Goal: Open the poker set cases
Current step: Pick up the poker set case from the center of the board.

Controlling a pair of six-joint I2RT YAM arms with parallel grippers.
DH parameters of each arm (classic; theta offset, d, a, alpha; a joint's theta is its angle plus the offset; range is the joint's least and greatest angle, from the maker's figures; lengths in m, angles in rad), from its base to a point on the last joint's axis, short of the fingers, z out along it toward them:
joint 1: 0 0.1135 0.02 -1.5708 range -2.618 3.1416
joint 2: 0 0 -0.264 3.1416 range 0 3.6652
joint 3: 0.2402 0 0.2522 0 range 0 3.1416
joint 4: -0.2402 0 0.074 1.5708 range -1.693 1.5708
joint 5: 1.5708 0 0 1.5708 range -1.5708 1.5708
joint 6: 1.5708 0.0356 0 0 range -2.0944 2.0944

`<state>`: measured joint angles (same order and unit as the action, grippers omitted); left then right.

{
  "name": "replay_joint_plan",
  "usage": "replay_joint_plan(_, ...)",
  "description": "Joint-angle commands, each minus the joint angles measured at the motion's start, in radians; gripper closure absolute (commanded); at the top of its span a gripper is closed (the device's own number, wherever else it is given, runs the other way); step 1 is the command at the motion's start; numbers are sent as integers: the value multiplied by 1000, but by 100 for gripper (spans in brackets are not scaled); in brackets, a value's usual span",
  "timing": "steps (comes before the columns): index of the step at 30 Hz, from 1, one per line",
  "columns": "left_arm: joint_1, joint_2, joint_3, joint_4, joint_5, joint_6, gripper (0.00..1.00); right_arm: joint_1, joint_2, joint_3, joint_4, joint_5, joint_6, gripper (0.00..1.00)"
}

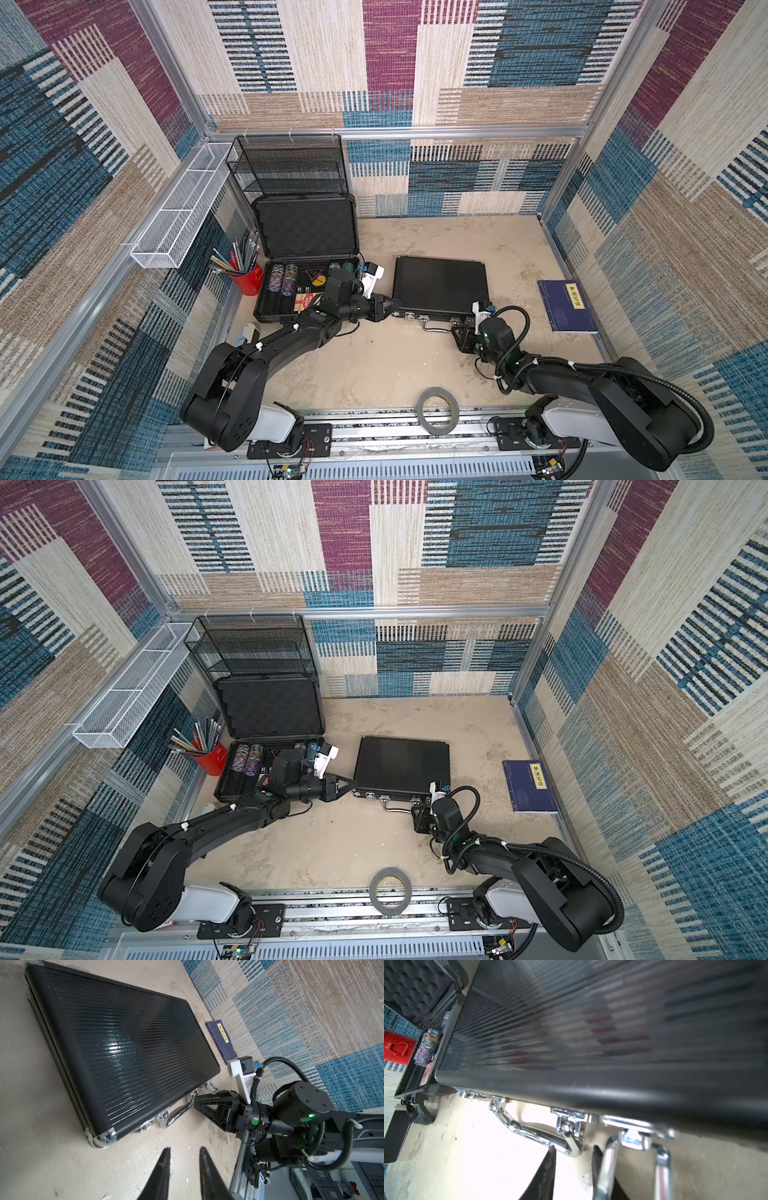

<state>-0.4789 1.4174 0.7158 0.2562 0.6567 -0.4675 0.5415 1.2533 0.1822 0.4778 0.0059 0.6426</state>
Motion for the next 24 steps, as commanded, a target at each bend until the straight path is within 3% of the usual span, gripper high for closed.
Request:
replay_joint_plan(1, 0, -9, -6, -5, -5, 25, 73, 16, 17, 9, 89, 68, 18, 71)
replay_joint_plan(10, 1, -32, -19, -18, -20, 33, 73, 34, 140, 7, 178, 110, 55, 74)
replay_joint_plan(14, 0, -32, -22, -19, -18, 30, 73, 39, 160, 11, 196, 135, 69, 81)
replay_joint_plan(21, 1, -26, -27, 2, -20, 19, 73, 46, -2, 39, 87, 190, 66, 99)
replay_joint_plan(24, 2, -20, -32, 26, -16, 3, 73, 46, -77, 62, 30, 210, 65, 100)
